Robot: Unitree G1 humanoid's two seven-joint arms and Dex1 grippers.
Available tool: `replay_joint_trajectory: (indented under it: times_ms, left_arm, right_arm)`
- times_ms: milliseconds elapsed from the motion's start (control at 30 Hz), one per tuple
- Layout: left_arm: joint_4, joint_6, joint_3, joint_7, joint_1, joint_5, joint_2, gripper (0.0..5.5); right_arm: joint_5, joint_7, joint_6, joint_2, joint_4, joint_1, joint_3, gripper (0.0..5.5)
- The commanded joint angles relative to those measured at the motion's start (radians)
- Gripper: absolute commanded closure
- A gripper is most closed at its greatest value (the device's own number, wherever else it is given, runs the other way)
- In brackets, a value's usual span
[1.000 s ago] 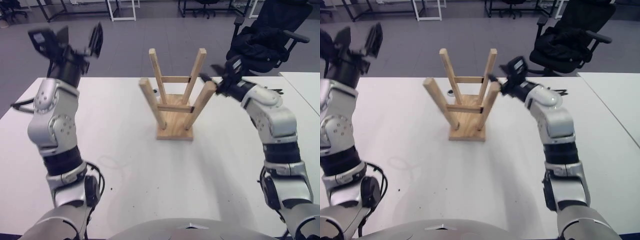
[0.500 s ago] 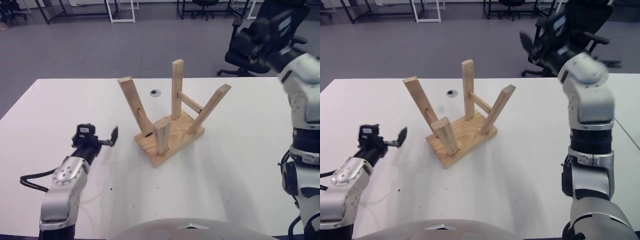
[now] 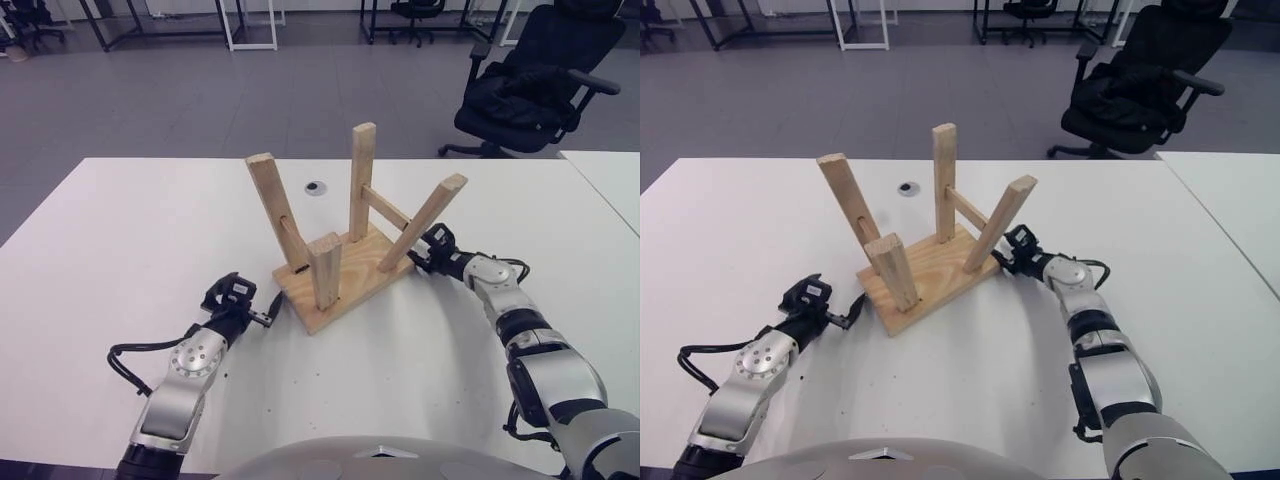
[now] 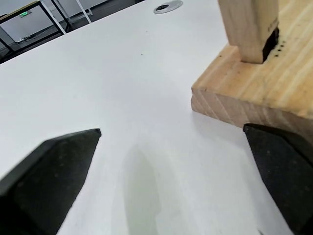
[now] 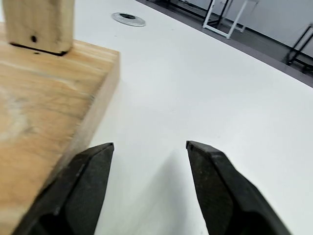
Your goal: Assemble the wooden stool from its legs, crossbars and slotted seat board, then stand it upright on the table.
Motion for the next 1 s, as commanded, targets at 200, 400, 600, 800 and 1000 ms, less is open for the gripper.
replay_joint_trajectory:
  times_ms: [200, 400, 600, 800, 1000]
  left_arm:
    - [0.069, -0.125, 0.063, 0.004, 0.187, 0.043, 0.03, 0.12]
    - [0.027, -0.122, 0.021, -0.047, 0.257, 0.055, 0.063, 0.12]
    - [-0.16, 0.081, -0.087, -0.108, 0.265, -0.058, 0.006, 0.12]
    - [-0.505, 0.353, 0.03, -0.116, 0.218, -0.377, -0.032, 0.12]
    - [-0.681, 0.491, 0.155, -0.193, 0.234, -0.591, 0.073, 0.12]
  right_arm:
    - [0.033, -0.126, 0.205, -0.017, -0.542, 0.386, -0.055, 2.71]
    - [0.026, -0.135, 0.344, -0.041, -0.823, 0.53, -0.02, 2.71]
    - [0.08, -0.121, 0.474, 0.004, -1.083, 0.582, 0.061, 2.71]
    - [0.285, -0.065, 0.794, -0.083, -1.41, 0.552, -0.02, 2.71]
    - [0.491, -0.016, 1.051, -0.227, -1.628, 0.511, -0.125, 2.71]
